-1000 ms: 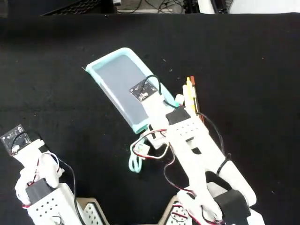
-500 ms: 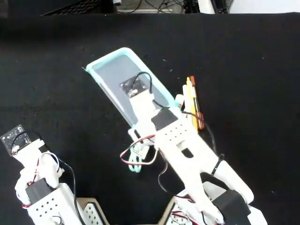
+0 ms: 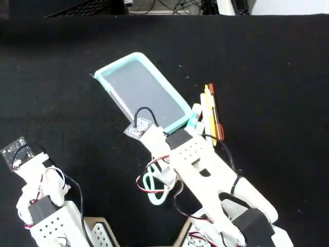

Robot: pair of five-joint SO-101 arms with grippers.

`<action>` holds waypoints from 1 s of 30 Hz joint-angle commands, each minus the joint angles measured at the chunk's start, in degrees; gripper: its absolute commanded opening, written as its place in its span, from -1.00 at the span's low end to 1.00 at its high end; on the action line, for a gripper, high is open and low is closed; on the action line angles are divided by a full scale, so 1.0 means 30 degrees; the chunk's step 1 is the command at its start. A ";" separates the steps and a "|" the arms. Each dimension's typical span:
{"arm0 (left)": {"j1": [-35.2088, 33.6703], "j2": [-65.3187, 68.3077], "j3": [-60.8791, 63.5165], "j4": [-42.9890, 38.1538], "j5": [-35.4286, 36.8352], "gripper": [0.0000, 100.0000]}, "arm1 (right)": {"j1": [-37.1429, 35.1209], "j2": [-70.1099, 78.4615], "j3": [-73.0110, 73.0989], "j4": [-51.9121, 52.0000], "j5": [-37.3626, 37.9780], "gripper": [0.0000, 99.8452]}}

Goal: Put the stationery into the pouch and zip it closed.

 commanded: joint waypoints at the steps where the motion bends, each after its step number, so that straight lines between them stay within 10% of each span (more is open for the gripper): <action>1: -0.0161 -0.0029 0.0308 -0.0352 0.0059 -0.93 | -0.0088 -0.0601 -0.1949 0.0029 -0.0498 -0.75; 9: -0.0190 -0.0029 0.0308 -0.0322 0.0059 -0.93 | -0.0117 -0.0396 -0.4147 -0.1670 -0.5011 -0.56; 30: -0.0190 -0.0029 0.0308 -0.0352 0.0059 -0.93 | 0.2637 0.8454 -0.3824 -0.5714 -0.2520 -0.69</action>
